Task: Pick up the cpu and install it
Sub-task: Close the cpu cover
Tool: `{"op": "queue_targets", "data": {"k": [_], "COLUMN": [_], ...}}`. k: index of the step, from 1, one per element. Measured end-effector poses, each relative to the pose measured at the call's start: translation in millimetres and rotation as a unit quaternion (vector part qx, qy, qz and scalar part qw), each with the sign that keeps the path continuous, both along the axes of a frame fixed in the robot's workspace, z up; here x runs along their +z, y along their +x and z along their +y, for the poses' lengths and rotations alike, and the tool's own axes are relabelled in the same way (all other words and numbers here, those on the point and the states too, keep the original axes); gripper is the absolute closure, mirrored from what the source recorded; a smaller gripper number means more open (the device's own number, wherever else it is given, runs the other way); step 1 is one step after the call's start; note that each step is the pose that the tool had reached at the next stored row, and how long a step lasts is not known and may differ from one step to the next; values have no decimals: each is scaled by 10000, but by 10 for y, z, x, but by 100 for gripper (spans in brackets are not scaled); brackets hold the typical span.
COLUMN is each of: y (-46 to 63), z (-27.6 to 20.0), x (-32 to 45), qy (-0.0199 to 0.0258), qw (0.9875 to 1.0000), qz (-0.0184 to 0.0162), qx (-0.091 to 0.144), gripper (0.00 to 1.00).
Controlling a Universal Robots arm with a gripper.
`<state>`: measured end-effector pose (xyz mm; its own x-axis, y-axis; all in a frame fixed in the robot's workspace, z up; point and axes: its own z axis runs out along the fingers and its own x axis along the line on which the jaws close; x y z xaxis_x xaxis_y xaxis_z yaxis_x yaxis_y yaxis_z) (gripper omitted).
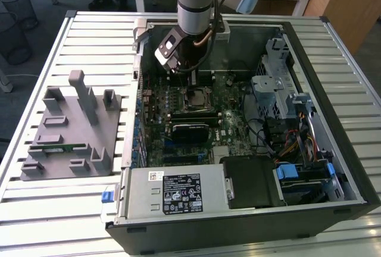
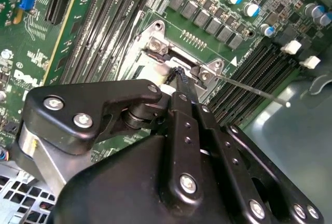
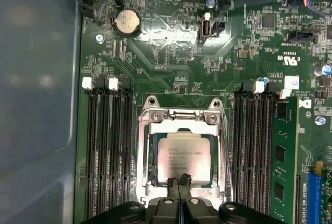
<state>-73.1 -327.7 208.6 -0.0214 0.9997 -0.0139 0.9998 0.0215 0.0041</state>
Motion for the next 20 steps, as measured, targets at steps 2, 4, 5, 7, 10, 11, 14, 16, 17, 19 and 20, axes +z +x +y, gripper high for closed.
{"op": "queue_targets", "data": {"k": [2,4,5,7,10,11,14,16,17,19,20], "y": [-1,-2,-2,-2,8,22,91,138,162,195,199], "z": [0,1,1,1,1,1,2,2,2,1,1], "x": [-24,-49,-62,-75,-81,-83,-88,-92,-95,-96,-96], "qy": [0,0,0,0,0,0,0,1,1,0,0], "qw": [10000,10000,10000,10000,10000,10000,10000,10000,10000,10000,10000], "qz": [0,0,0,0,5,11,39,56,64,77,80], "qx": [1,0,0,0,-1,0,-1,0,0,0,0], "gripper": [89,89,89,89,89,89,89,89,89,89,89]}}
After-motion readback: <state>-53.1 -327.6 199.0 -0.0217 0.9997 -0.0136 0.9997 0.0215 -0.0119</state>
